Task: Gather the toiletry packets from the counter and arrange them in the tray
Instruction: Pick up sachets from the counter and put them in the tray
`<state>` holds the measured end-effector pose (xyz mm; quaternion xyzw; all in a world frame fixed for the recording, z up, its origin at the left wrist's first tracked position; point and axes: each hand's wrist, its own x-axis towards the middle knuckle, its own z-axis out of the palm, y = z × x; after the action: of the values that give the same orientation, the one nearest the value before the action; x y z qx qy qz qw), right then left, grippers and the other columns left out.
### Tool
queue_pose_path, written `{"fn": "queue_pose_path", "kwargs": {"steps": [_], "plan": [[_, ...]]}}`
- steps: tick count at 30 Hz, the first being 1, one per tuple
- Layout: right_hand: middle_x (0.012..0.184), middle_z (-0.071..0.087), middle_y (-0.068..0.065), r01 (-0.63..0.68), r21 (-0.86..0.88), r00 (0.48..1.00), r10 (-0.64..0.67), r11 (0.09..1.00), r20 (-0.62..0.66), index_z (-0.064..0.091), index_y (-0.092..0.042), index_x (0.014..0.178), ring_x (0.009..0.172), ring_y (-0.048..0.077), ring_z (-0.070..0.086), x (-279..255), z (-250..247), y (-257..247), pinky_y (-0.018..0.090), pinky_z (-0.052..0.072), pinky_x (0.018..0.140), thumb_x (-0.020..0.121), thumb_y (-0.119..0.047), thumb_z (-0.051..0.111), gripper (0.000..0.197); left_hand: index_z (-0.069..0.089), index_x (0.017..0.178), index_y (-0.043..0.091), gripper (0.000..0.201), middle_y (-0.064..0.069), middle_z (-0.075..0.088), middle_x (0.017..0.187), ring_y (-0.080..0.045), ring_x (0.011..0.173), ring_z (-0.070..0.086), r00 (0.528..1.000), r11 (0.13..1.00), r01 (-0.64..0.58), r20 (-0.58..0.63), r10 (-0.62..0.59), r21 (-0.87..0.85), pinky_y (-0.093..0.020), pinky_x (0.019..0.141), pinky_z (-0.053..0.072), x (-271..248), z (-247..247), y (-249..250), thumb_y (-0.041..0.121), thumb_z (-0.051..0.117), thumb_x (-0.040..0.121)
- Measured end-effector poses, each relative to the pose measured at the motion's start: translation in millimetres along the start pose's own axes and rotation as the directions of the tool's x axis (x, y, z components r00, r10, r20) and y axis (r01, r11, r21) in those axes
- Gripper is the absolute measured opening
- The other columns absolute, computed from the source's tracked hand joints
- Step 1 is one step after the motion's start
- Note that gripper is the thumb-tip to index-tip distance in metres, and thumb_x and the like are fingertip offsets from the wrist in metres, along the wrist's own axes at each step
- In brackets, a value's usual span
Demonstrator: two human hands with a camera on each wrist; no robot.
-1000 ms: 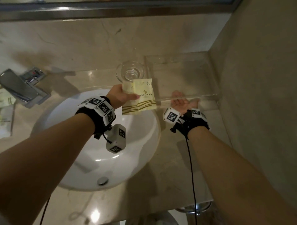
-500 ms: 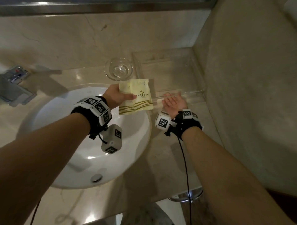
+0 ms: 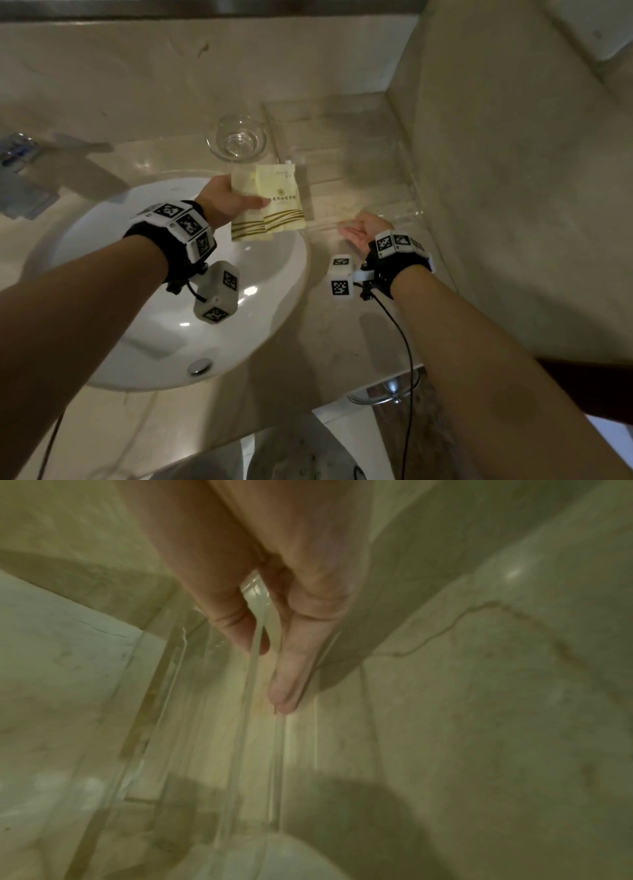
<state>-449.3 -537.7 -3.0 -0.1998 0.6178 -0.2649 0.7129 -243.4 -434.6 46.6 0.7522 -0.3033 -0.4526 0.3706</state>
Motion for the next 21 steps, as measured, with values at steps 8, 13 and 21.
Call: {"fn": "queue_pose_path", "kwargs": {"steps": [8,13,21], "plan": [[0.085,0.059,0.024,-0.064,-0.047,0.991,0.058,0.997,-0.123,0.051,0.004,0.079,0.102,0.037,0.063,-14,-35,20,0.038,0.056,0.079,0.090,0.005,0.045,0.013,0.060,0.120,0.006,0.044,-0.012,0.063,0.121,-0.019,0.097,0.058,0.999,0.998,-0.033,0.040,0.031,0.048,-0.029,0.085,0.044,-16,7,0,0.009,0.070,0.077],[0.101,0.063,0.019,-0.099,-0.231,0.993,0.081,0.968,-0.089,0.052,0.001,0.100,0.068,0.021,0.064,-20,-43,27,0.024,0.056,0.050,0.094,-0.009,0.047,0.013,0.059,0.121,0.005,0.043,-0.011,0.062,0.120,-0.017,0.096,0.057,0.996,0.995,-0.059,0.074,0.053,0.081,-0.026,0.084,0.041,-22,13,3,0.008,0.068,0.079],[0.034,0.051,-0.005,-0.029,-0.604,0.996,0.070,0.796,0.045,0.049,-0.014,0.059,0.025,0.003,0.039,-41,-27,8,0.011,0.031,0.031,0.092,-0.046,0.049,0.046,0.058,0.121,0.005,0.043,-0.010,0.062,0.122,-0.018,0.098,0.057,0.993,0.996,-0.067,0.098,0.061,0.059,-0.028,0.086,0.042,-23,20,13,0.008,0.068,0.080]]}}
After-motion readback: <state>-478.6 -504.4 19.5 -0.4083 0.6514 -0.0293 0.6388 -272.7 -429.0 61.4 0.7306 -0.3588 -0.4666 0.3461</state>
